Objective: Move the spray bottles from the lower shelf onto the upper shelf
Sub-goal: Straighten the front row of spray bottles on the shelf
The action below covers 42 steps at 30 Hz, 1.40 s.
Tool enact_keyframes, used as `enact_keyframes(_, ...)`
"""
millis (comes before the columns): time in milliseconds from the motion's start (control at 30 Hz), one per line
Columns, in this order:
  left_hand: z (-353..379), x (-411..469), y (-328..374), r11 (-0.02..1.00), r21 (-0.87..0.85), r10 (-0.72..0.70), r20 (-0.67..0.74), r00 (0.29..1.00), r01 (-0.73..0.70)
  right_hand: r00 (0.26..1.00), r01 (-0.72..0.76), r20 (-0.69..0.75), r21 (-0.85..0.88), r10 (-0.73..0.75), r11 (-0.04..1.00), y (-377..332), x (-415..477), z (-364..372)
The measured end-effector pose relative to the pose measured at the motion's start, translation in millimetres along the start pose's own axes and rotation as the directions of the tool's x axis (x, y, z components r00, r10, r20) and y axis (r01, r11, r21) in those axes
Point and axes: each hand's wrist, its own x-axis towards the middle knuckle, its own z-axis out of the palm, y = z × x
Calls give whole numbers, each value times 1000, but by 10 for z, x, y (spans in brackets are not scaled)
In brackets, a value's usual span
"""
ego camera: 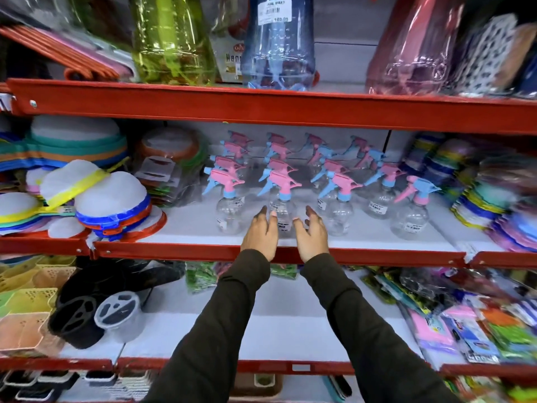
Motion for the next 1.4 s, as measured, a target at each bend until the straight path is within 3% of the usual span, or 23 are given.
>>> enact_keyframes(167,82,103,4,998,24,-63,37,997,62,986,-33,160,-32,38,999,-23,104,-37)
enact_keyframes(733,99,0,38,1000,-1,-31,1,1000,31,987,-18,159,-49,25,999,29,113,-14)
enact_keyframes(833,126,-53,66,998,-55,7,-40,999,-10,994,4,107,-13,-2,1000,42,79,-54)
enact_keyframes(1033,315,-261,106,985,-65,124,-357,926,-157,994,96,-50,52,-93,994,123,42,-247)
enact_keyframes(1233,669,-360,295,971,-43,214,-269,939,-233,967,170,-205,92,-149,981,269,36,-580)
enact_keyframes(1400,872,-343,505,973,-48,209,-220,953,-224,961,136,-255,94,-108,986,424,103,-920)
